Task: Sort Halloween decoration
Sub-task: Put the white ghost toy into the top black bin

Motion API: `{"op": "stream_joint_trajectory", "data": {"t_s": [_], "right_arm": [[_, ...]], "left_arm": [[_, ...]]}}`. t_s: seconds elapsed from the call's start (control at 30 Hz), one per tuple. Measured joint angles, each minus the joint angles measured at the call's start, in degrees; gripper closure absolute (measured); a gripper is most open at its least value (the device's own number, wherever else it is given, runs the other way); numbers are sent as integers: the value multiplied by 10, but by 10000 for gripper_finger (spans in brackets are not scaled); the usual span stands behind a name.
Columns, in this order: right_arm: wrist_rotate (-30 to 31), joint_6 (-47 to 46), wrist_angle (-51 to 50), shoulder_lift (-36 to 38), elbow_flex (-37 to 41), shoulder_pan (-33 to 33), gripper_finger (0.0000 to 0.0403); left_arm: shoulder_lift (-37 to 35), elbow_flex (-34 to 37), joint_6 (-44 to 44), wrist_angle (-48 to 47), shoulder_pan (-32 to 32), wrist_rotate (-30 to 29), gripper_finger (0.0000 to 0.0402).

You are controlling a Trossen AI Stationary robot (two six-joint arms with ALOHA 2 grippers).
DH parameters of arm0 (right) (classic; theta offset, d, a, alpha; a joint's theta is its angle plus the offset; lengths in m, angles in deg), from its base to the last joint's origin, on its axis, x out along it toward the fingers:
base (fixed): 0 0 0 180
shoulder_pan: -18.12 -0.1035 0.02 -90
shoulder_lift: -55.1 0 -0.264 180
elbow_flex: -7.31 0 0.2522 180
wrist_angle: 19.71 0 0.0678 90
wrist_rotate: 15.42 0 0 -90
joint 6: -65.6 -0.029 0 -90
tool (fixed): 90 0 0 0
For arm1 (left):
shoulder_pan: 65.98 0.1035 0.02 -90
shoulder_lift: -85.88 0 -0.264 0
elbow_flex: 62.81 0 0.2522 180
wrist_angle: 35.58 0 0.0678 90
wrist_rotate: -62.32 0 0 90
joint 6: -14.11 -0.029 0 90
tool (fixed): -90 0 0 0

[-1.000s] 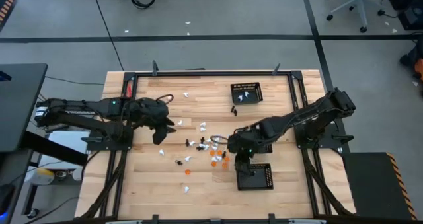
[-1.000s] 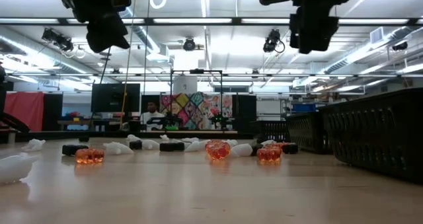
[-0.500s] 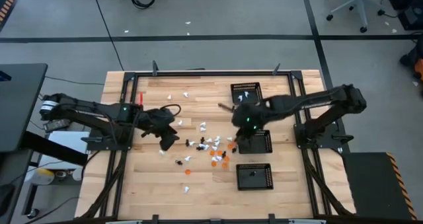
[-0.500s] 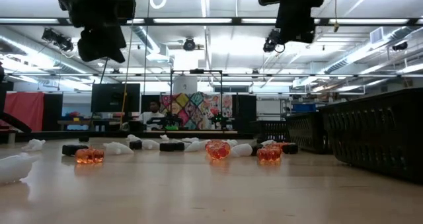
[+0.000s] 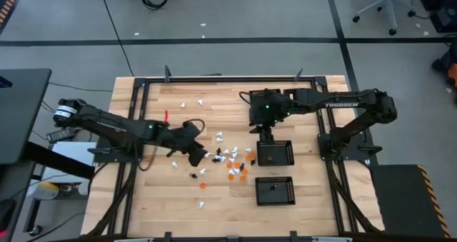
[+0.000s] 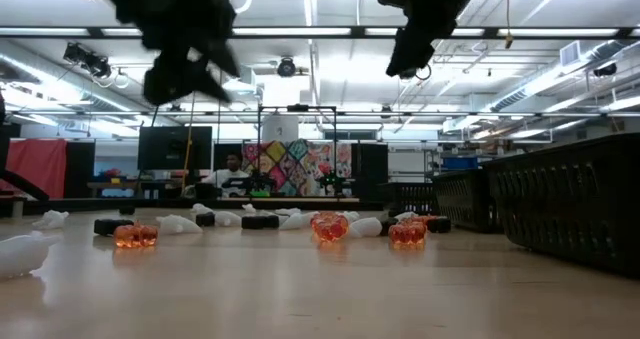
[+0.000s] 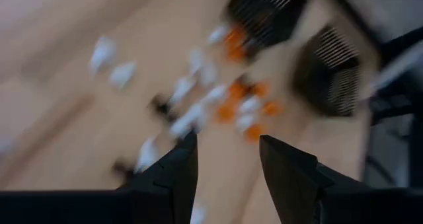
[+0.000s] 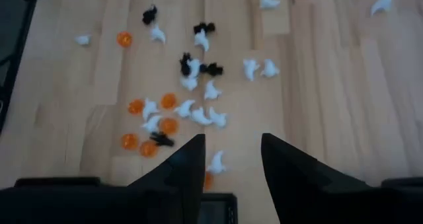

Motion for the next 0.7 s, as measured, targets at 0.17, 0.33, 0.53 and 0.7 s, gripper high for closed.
{"op": "stream_joint_trajectory", "data": {"t_s": [0.17, 0.33, 0.53, 0.7], "right_arm": [[54, -7, 55, 0, 9, 23, 250], [53, -83, 129, -1, 36, 46, 250], [39, -75, 141, -1, 41, 47, 250], [36, -76, 145, -1, 41, 39, 250]], "left_arm": [[51, 1, 24, -80, -8, -1, 230], [59, 0, 3, -136, -9, 8, 230], [45, 1, -106, -253, -41, 38, 230], [50, 1, -189, -278, -77, 52, 230]]}}
